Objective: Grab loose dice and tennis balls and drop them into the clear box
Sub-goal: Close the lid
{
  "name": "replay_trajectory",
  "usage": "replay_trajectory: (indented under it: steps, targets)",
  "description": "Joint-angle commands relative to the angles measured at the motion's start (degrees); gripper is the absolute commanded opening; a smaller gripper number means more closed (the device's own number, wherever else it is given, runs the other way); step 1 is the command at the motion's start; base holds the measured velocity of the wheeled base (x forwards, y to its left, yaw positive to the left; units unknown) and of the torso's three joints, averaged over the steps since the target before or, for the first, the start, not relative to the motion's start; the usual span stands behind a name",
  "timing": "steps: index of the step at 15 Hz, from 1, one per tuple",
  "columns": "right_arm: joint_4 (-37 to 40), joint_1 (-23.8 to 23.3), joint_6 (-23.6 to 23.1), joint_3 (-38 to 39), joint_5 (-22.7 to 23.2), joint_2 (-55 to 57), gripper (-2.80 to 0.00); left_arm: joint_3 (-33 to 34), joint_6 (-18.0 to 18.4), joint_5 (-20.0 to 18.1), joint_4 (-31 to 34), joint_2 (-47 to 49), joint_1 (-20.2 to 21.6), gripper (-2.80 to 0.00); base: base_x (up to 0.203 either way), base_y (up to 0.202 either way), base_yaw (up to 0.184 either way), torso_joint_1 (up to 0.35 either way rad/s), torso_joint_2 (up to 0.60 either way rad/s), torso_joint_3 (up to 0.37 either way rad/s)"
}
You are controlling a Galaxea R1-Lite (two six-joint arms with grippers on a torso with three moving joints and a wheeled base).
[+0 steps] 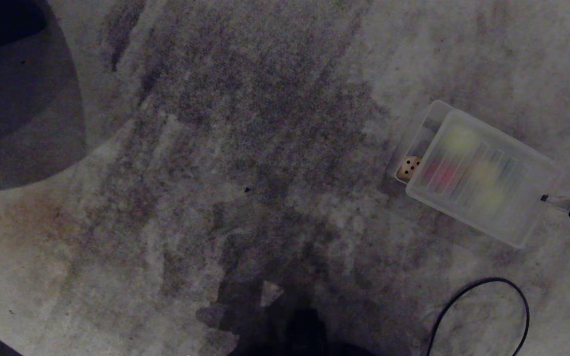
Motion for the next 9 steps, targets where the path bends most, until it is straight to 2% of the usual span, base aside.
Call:
replay_trajectory:
  steps: [1, 5, 9]
  targets:
    - [-0.2, -0.2, 0.2, -1.4, 0.1, 1.2, -2.8, 0.1, 0.0, 0.0, 0.0, 0.1, 0.0, -2.8, 0.0, 0.0, 0.0, 0.0, 0.0, 0.0]
    - [0.0, -0.2, 0.3, -4.5, 0.2, 2.0, -2.8, 0.1, -0.1, 0.0, -0.1, 0.1, 0.0, -2.8, 0.0, 0.0, 0.0, 0.0, 0.0, 0.0]
    - [0.1, 0.3, 3.8, -6.2, 0.2, 2.1, -2.8, 0.1, -0.1, 0.0, 0.0, 0.1, 0.0, -2.8, 0.0, 0.0, 0.0, 0.0, 0.0, 0.0]
